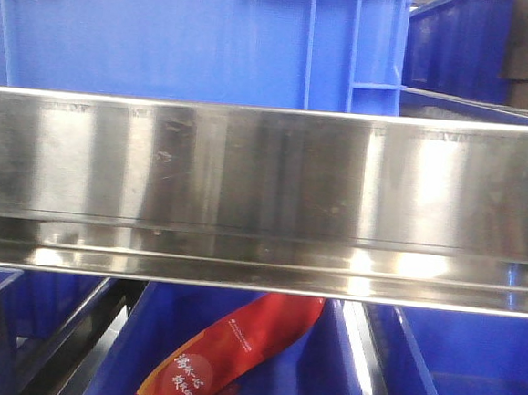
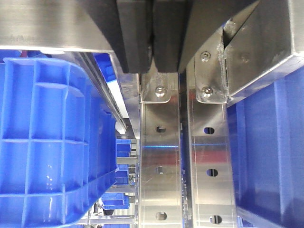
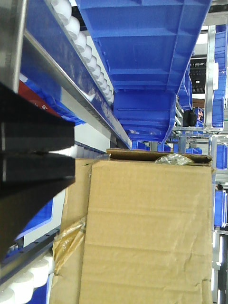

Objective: Grab PVC pipe and place in blue bin

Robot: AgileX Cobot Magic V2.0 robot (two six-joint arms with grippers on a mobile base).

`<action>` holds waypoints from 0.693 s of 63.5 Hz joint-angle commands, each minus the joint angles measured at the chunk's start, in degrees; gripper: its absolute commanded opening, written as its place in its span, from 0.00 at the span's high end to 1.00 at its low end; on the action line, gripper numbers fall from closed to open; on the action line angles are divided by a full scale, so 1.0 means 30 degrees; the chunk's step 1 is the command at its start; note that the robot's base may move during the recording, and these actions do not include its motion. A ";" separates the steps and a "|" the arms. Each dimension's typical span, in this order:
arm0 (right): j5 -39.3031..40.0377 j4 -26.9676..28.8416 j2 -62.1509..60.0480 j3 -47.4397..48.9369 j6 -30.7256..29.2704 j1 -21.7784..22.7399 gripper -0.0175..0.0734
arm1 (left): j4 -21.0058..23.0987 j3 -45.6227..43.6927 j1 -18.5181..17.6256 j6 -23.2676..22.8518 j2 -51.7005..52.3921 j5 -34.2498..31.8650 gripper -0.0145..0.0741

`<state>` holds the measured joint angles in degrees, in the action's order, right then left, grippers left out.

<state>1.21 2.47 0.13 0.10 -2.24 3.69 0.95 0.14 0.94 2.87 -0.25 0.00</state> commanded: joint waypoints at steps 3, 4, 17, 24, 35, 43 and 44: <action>0.0153 -0.0064 -0.0042 -0.0034 -0.0127 0.0080 0.98 | -0.0027 -0.0048 0.0025 -0.0140 0.0084 -0.0365 0.96; 0.0153 -0.0064 -0.0042 -0.0034 -0.0127 0.0080 0.98 | -0.0027 -0.0048 0.0025 -0.0140 0.0084 -0.0365 0.96; 0.0153 -0.0064 -0.0042 -0.0034 -0.0127 0.0080 0.98 | -0.0027 -0.0048 0.0025 -0.0140 0.0084 -0.0365 0.96; 0.0153 -0.0064 -0.0042 -0.0034 -0.0127 0.0080 0.98 | -0.0027 -0.0048 0.0025 -0.0140 0.0084 -0.0365 0.96; 0.0153 -0.0064 -0.0042 -0.0034 -0.0127 0.0080 0.98 | -0.0027 -0.0048 0.0025 -0.0140 0.0084 -0.0365 0.96; 0.0153 -0.0064 -0.0042 -0.0034 -0.0127 0.0080 0.98 | -0.0027 -0.0048 0.0025 -0.0140 0.0084 -0.0365 0.96; 0.0153 -0.0064 -0.0042 -0.0034 -0.0127 0.0080 0.98 | -0.0027 -0.0048 0.0025 -0.0140 0.0084 -0.0365 0.96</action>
<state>1.21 2.47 0.13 0.10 -2.24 3.69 0.95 0.14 0.94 2.87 -0.25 0.00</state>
